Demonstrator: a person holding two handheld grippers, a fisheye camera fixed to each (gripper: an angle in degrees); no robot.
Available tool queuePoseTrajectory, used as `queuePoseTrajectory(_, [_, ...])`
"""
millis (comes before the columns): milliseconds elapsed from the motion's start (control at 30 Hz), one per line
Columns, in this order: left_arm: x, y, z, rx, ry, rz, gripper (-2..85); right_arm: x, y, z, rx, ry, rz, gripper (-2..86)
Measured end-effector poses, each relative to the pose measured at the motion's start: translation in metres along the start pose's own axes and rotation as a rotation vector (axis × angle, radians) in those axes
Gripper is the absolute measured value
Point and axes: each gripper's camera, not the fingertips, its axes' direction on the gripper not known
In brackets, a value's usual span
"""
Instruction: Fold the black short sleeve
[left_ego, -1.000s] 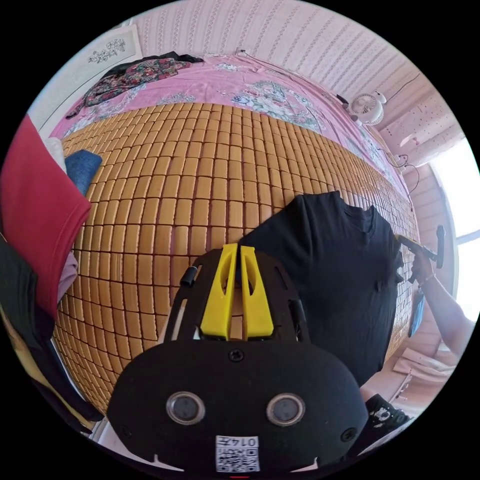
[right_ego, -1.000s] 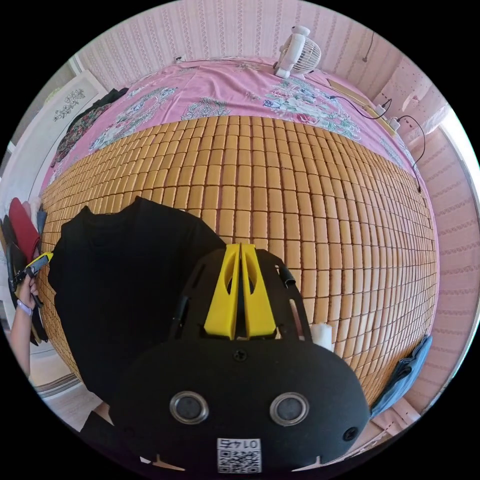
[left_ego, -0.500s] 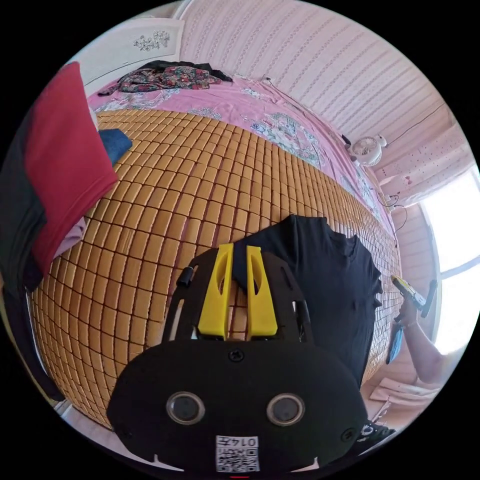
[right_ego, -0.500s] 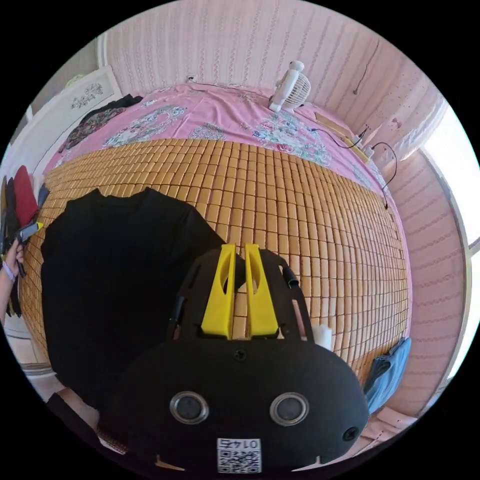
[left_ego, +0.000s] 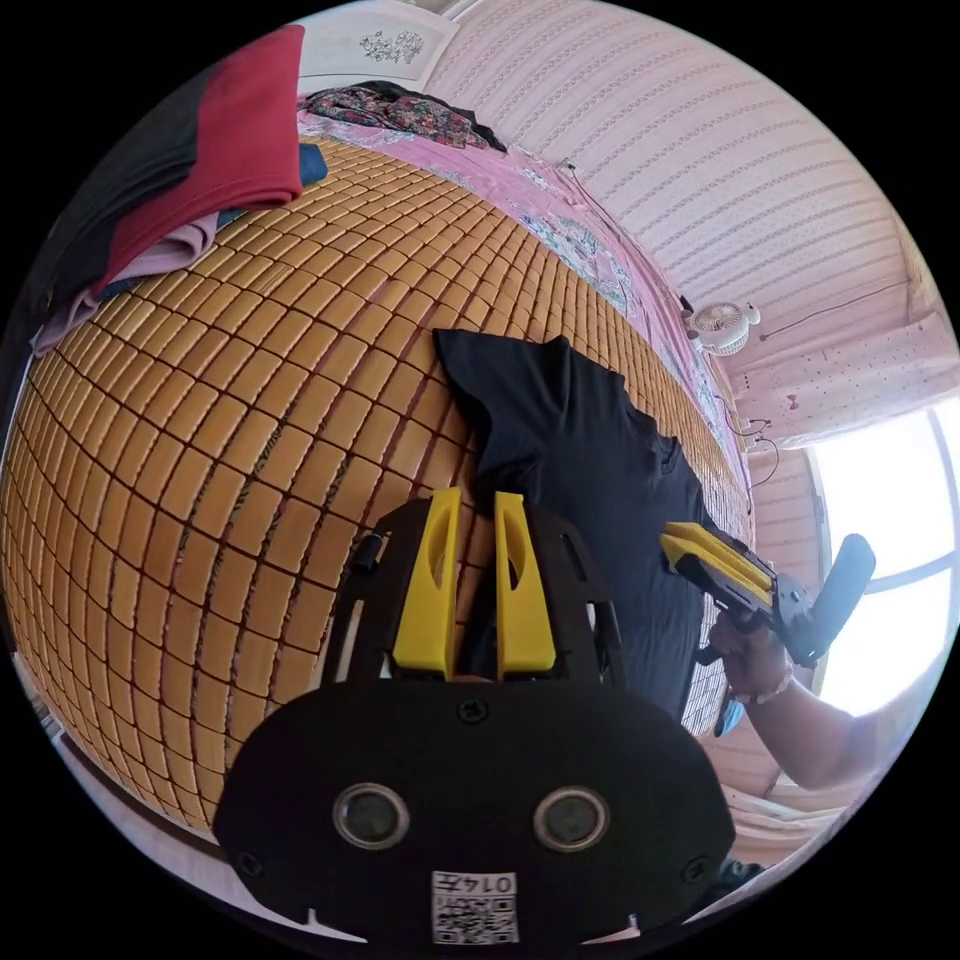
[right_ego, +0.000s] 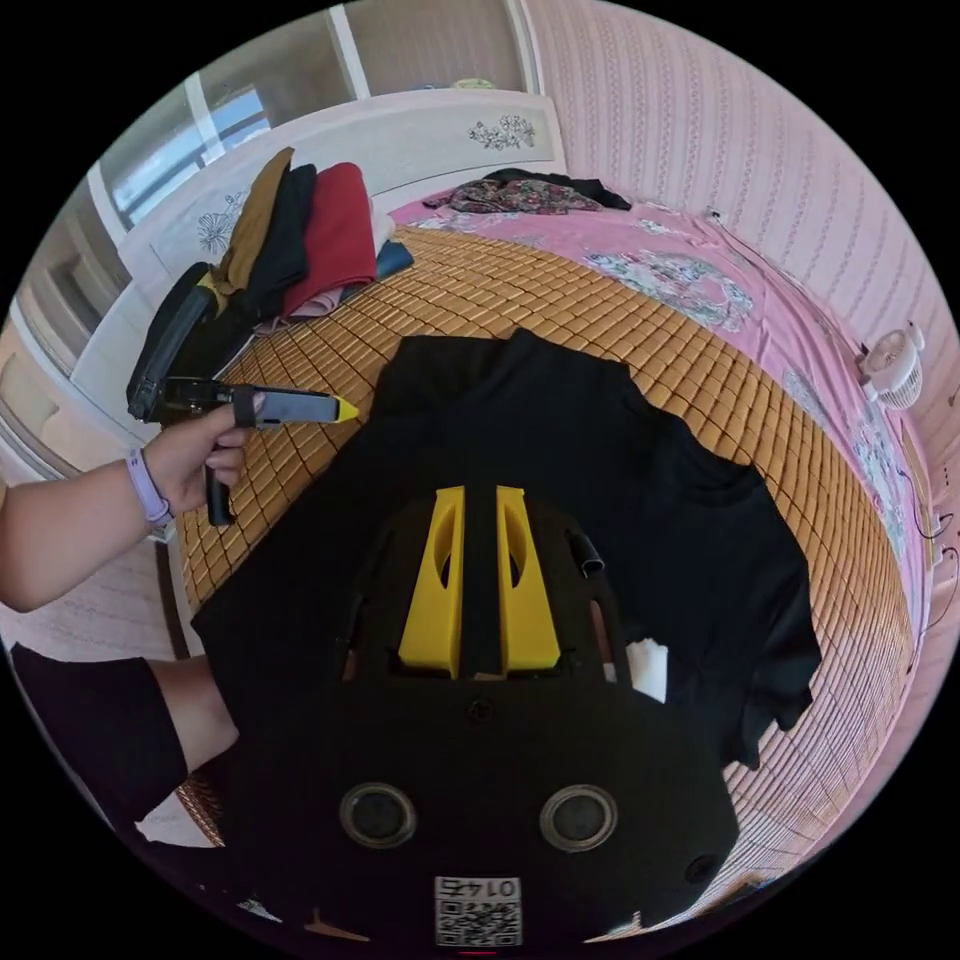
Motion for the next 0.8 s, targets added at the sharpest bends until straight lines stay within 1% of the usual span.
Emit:
queuePoseTrajectory(67, [0.001,-0.001,0.006,0.014,0.01,0.005,6.3,-0.012,-0.025,0.012,0.019,-0.039,-0.049,5.8])
queuePoseTrajectory(133, [0.003,-0.002,0.012,0.016,-0.006,0.015,6.3,-0.025,-0.058,0.033,-0.005,-0.044,-0.11,6.5])
queuePoseTrajectory(200, [0.004,-0.003,0.019,0.018,0.015,0.021,5.9,-0.032,-0.08,0.046,-0.032,-0.058,-0.119,7.0])
queuePoseTrajectory(267, [0.008,-0.004,0.029,-0.001,-0.009,0.055,3.2,-0.038,-0.099,0.058,-0.046,-0.075,-0.121,7.3])
queuePoseTrajectory(367, [0.007,-0.001,0.035,0.016,-0.013,0.081,0.0,-0.048,-0.124,0.079,-0.071,-0.033,-0.151,7.4])
queuePoseTrajectory(500, [0.006,-0.002,0.041,0.001,0.016,0.07,-0.8,-0.053,-0.139,0.116,-0.181,0.033,-0.156,6.2])
queuePoseTrajectory(533, [0.007,-0.003,0.043,-0.006,0.012,0.074,-0.9,-0.051,-0.136,0.112,-0.134,0.038,-0.161,4.8])
queuePoseTrajectory(700, [0.014,-0.002,0.05,-0.011,0.003,0.104,-1.0,-0.027,-0.126,0.105,-0.119,-0.015,-0.105,0.5])
queuePoseTrajectory(767, [0.016,-0.001,0.044,0.038,0.008,0.107,-0.9,-0.01,-0.12,0.087,-0.051,-0.031,-0.052,0.2])
queuePoseTrajectory(800, [0.018,-0.001,0.04,0.065,0.017,0.113,-0.9,0.004,-0.113,0.065,0.029,-0.062,-0.023,0.1])
